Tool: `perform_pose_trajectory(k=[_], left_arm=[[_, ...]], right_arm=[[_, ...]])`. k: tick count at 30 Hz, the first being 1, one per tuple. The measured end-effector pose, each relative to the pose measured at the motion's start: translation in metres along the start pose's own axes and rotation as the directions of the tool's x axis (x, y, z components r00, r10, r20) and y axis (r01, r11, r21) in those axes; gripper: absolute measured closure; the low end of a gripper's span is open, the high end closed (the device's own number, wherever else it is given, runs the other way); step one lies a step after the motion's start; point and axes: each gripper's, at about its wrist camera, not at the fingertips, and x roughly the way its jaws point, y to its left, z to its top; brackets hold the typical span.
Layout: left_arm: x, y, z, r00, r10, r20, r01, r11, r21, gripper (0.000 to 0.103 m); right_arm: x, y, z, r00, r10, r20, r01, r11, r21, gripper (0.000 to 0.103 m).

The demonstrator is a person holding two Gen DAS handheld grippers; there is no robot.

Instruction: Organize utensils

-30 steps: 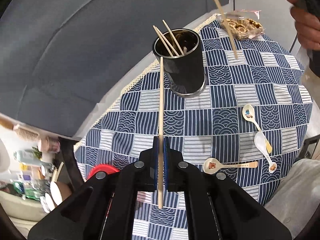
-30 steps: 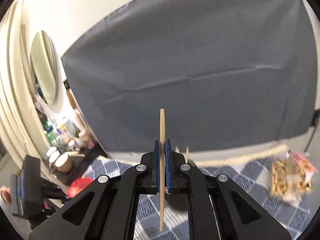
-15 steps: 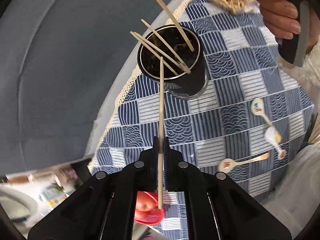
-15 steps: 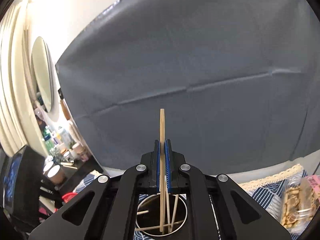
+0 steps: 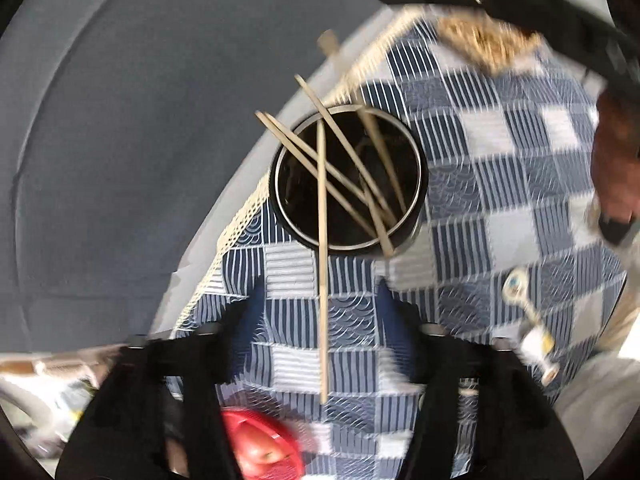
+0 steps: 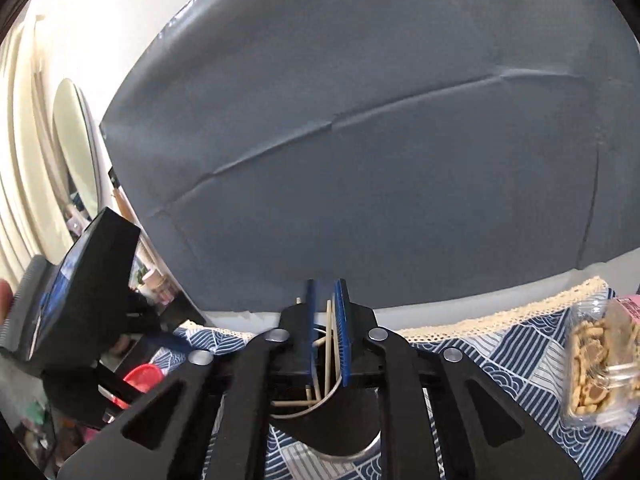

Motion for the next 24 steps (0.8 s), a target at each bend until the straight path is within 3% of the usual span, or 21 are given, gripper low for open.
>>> perform_pose_trajectory(k=[1,3,8,14,24], left_arm=[[-0.002,0.002,-0.002,1.000,-0.004,0.021,0.004,1.000,-0.020,0.028],[-0.010,0.007,-0.009,0.998,-0.003,0.067,0.009,0.997,-0.083,0.018],[-0.027,0.011,-0.041,0.983,-0.006,0.182,0.045,0.975,-0.216,0.014],[-0.035,0.003,-0.087,0.969,-0.006,0.247,0.086,0.945,-0.317,0.009],[-0.026,-0.019,-0.148,0.956,-0.024,0.292,0.141,0.911,-0.387,0.007]], right_arm=[[-0.006,0.002,-0.001,1.000,-0.018,0.013,0.018,1.000,-0.010,0.050],[-0.016,0.001,-0.002,0.999,-0.030,0.017,0.030,1.000,-0.010,0.045],[-0.041,0.000,-0.007,1.000,-0.030,0.004,0.030,1.000,0.005,0.019],[-0.062,0.006,-0.019,0.993,-0.109,-0.035,0.108,0.994,-0.007,0.017],[-0.084,0.023,-0.053,0.977,-0.185,-0.110,0.181,0.982,-0.046,0.016]])
